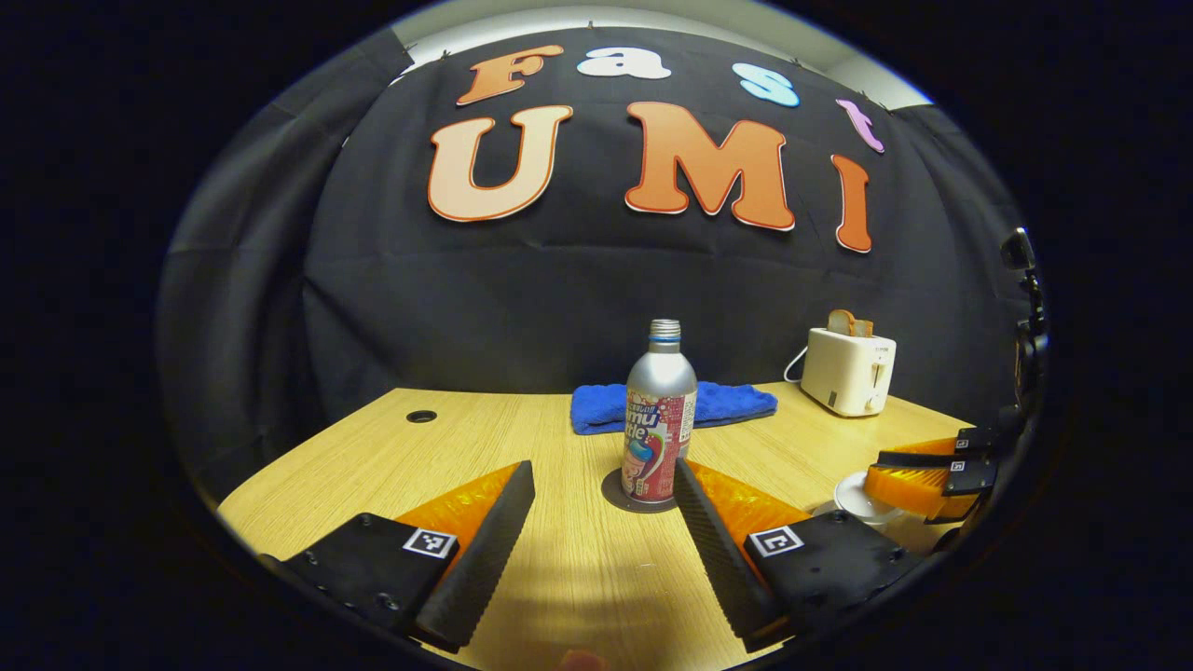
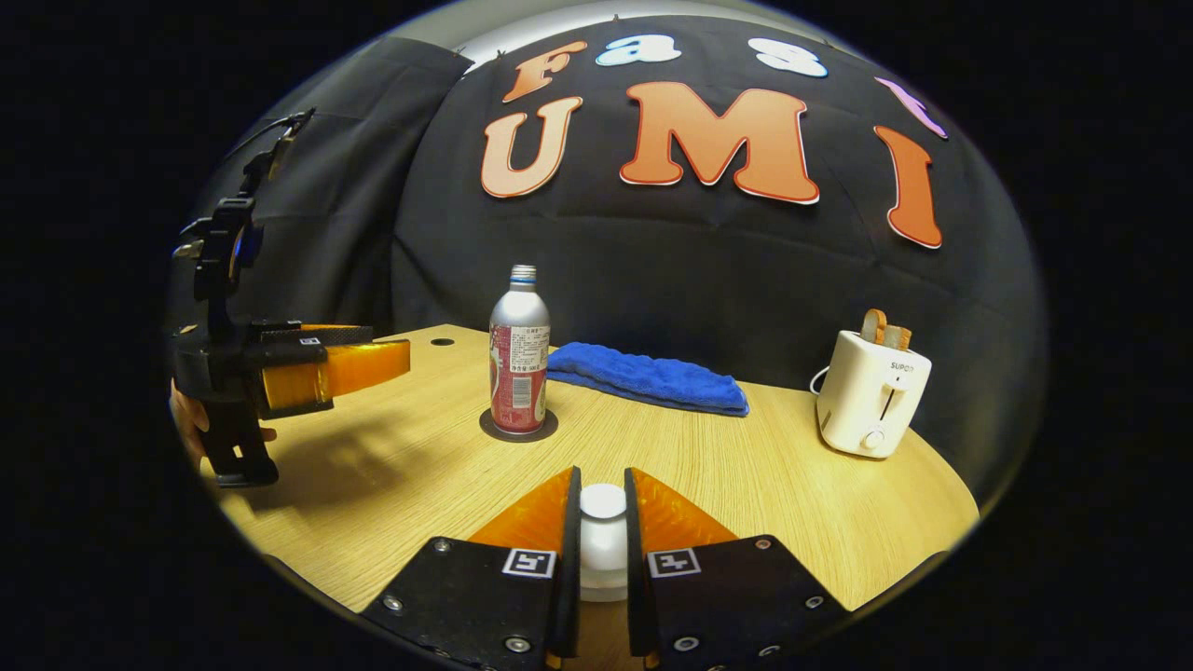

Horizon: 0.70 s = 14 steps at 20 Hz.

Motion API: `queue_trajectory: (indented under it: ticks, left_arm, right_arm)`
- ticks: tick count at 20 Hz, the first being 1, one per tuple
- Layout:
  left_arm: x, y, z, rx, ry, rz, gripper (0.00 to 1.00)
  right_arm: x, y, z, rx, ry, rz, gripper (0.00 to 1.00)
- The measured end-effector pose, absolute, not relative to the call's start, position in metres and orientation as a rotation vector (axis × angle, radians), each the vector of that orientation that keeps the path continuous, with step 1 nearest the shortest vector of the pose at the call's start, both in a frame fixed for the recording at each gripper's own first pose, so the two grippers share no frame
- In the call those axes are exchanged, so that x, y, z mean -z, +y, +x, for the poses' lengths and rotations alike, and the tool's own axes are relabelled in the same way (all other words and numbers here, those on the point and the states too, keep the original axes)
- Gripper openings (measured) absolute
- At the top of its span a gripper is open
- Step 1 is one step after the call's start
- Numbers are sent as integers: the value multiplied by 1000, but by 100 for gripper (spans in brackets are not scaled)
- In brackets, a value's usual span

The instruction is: Open the teacup lid with one hand, grasp the water bottle and pour water into the teacup with the other hand; after pouring, place the water bottle on the coaster and then close the teacup lid.

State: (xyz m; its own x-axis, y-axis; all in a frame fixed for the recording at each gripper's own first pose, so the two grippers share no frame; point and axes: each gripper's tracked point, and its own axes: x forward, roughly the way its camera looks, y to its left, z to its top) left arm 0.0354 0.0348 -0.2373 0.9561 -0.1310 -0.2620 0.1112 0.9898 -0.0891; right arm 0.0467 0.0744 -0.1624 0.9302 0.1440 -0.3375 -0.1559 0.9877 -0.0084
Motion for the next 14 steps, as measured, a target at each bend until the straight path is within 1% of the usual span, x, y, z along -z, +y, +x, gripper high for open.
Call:
queue_trajectory:
  ticks: [8,11,13,14]
  left_arm:
    - [217,33,24,106,228,-95,98]
    - [208,31,20,103,213,-102,98]
    - [199,30,17,100,196,-108,98]
    - [193,31,15,94,187,-112,98]
  right_arm:
    - [165,75,41,-154,347,-62,24]
    - [156,72,40,-157,322,-65,29]
    - [141,70,39,-154,277,-59,34]
    - [131,68,40,-151,252,-61,38]
